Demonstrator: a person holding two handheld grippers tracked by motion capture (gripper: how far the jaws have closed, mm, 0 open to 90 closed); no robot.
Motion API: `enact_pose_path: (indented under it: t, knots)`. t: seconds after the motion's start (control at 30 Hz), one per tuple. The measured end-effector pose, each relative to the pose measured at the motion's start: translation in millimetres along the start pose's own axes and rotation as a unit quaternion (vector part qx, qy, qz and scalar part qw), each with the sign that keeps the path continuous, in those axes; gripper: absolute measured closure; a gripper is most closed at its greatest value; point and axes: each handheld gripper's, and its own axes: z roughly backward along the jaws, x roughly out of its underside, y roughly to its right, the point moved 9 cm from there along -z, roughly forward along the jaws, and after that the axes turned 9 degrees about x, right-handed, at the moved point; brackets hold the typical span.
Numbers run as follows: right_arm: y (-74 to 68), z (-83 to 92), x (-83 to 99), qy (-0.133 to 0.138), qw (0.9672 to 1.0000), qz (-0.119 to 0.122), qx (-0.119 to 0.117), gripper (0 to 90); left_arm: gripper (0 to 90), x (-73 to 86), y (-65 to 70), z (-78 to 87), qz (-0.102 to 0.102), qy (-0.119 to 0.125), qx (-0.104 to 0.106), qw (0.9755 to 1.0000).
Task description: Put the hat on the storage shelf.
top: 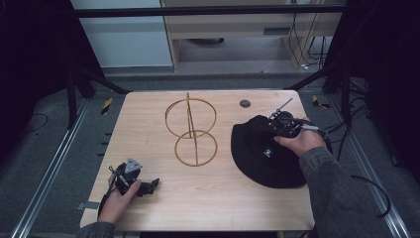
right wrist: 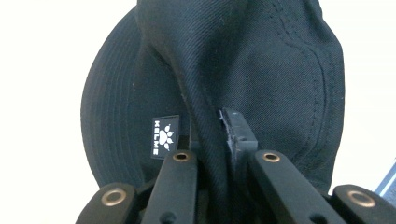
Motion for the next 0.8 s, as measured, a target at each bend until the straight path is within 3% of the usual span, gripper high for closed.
enact_pose_path:
  t: [0.17,0.27,0.57,0.8]
  knots:
    - [2.2,9.2,-2.6,0.025,0.9996,-0.010,-0.009,86.2,0.0,0.0,-0.1,0.1,-0.002,0.000,0.000,1.0000]
    - [1.4,19.4,-5.4,0.044,0.9984,-0.022,-0.026,86.5,0.0,-0.3,0.2,-0.2,-0.001,0.002,0.000,1.0000]
    - [10.1,51.1,-10.8,0.111,0.9914,-0.053,-0.043,86.8,0.0,-0.3,0.2,-0.2,-0.001,0.002,0.001,1.0000]
    - [12.1,66.4,-9.0,0.132,0.9889,-0.053,-0.041,86.9,0.0,-0.2,0.2,-0.1,-0.001,0.002,0.000,1.0000]
